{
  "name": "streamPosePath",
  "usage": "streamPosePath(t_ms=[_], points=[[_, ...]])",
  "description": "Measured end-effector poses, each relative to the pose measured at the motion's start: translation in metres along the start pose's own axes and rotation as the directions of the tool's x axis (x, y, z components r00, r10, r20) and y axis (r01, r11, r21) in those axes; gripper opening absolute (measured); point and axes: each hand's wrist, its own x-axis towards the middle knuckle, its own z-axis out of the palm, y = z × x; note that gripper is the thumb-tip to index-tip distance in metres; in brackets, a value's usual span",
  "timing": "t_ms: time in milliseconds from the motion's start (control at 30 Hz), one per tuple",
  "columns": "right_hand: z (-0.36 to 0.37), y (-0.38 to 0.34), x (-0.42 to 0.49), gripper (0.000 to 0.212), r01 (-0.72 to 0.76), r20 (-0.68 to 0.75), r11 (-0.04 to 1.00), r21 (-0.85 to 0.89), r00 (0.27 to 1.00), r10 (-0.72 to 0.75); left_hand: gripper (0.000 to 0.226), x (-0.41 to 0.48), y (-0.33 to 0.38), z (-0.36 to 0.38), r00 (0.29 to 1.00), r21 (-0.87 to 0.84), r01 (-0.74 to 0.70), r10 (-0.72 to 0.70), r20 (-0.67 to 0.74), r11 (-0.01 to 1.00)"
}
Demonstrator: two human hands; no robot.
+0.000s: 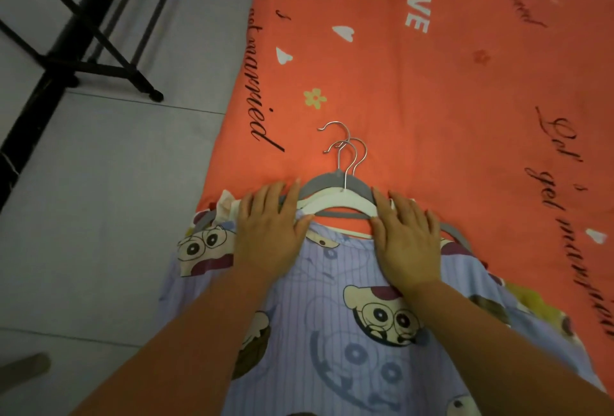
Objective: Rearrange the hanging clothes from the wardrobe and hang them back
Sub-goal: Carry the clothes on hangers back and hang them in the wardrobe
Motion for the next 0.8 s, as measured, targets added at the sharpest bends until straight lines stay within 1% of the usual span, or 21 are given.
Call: streamPosePath(t_ms=[67, 133, 167, 233, 267, 333, 433, 567, 633, 767, 800], points=[[-0.006, 0.000, 0.001, 0.051, -0.021, 0.083, 1.000, 0.005, 0.996, 0.021, 0.054, 0.001, 0.003, -0.011, 0.997, -0.021, 0.020, -0.018, 0.071, 1.000], [-0.020, 0.000, -0.001, 0.048, -0.031, 0.172, 0.999, 0.042, 0.985, 0.023, 0.058, 0.005, 0.005, -0.025, 0.973, -0.023, 0.054, -0.048, 0.224, 0.998], [-0.029, 0.000, -0.006, 0.048, -0.019, 0.192, 0.998, 0.067, 0.981, 0.006, 0.058, 0.005, 0.006, -0.033, 0.960, -0.027, 0.072, -0.062, 0.273, 0.997], [-0.053, 0.001, -0.028, 0.049, -0.019, 0.194, 0.988, 0.154, 0.981, -0.011, 0.053, -0.003, 0.014, -0.059, 0.945, -0.058, 0.112, -0.088, 0.316, 0.992], [-0.065, 0.002, -0.043, 0.051, -0.040, 0.207, 0.981, 0.192, 0.978, 0.000, 0.049, -0.010, 0.019, -0.075, 0.947, -0.074, 0.111, -0.083, 0.310, 0.991], [-0.090, 0.004, -0.077, 0.056, -0.071, 0.270, 0.983, 0.170, 0.963, 0.022, 0.043, -0.030, 0.031, -0.109, 0.940, -0.065, 0.059, -0.034, 0.339, 0.996], [-0.130, 0.009, -0.125, 0.056, -0.111, 0.345, 0.987, 0.119, 0.937, 0.064, 0.046, -0.067, 0.049, -0.158, 0.909, -0.052, -0.001, 0.022, 0.416, 0.999], [-0.194, 0.011, -0.187, 0.056, -0.069, 0.322, 0.989, 0.133, 0.946, 0.023, 0.046, -0.111, 0.075, -0.230, 0.906, -0.031, -0.059, 0.067, 0.418, 0.998], [-0.226, 0.012, -0.220, 0.055, -0.076, 0.291, 0.984, 0.164, 0.956, 0.025, 0.047, -0.132, 0.091, -0.265, 0.907, -0.031, -0.094, 0.098, 0.410, 0.995], [-0.278, 0.012, -0.284, 0.052, -0.142, 0.200, 0.975, 0.172, 0.974, 0.106, 0.047, -0.167, 0.129, -0.320, 0.913, -0.067, -0.165, 0.178, 0.368, 0.984], [-0.290, 0.013, -0.303, 0.052, -0.167, 0.174, 0.971, 0.174, 0.975, 0.136, 0.047, -0.176, 0.140, -0.333, 0.910, -0.077, -0.204, 0.218, 0.354, 0.976]])
